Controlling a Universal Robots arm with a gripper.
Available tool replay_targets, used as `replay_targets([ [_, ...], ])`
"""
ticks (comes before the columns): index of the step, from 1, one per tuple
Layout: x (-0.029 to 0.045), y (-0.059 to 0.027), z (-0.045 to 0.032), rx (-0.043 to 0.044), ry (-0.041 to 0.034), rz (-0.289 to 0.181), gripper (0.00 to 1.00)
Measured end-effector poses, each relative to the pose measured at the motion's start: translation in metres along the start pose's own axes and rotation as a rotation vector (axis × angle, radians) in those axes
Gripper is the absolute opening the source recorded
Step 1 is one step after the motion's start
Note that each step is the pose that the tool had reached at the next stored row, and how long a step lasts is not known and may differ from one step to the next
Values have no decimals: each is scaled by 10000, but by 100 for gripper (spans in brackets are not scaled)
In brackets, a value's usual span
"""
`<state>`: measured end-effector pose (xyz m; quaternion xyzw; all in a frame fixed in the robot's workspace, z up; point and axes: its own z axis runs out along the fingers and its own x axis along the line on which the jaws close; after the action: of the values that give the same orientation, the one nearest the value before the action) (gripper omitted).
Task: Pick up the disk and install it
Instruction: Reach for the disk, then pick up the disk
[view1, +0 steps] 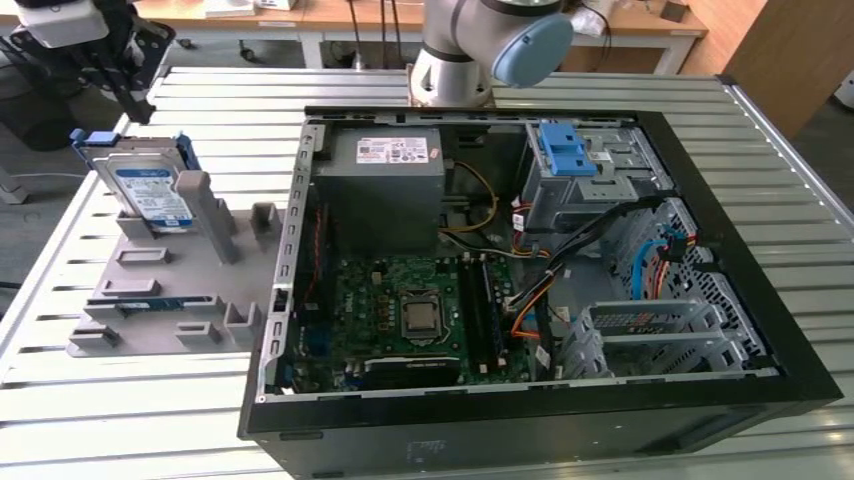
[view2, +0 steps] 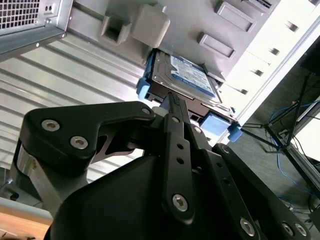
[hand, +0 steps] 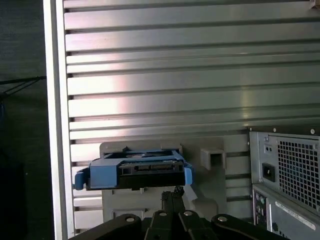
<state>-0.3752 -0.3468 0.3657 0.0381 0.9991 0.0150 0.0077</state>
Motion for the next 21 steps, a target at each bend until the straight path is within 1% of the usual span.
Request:
replay_targets([
  [8,287,53,35,1,9,0,11],
  [13,472,53,56,1,19,-1,11],
  [14,497,51,58,2,20,0,11],
  [21,520,50,57,2,21,0,11],
])
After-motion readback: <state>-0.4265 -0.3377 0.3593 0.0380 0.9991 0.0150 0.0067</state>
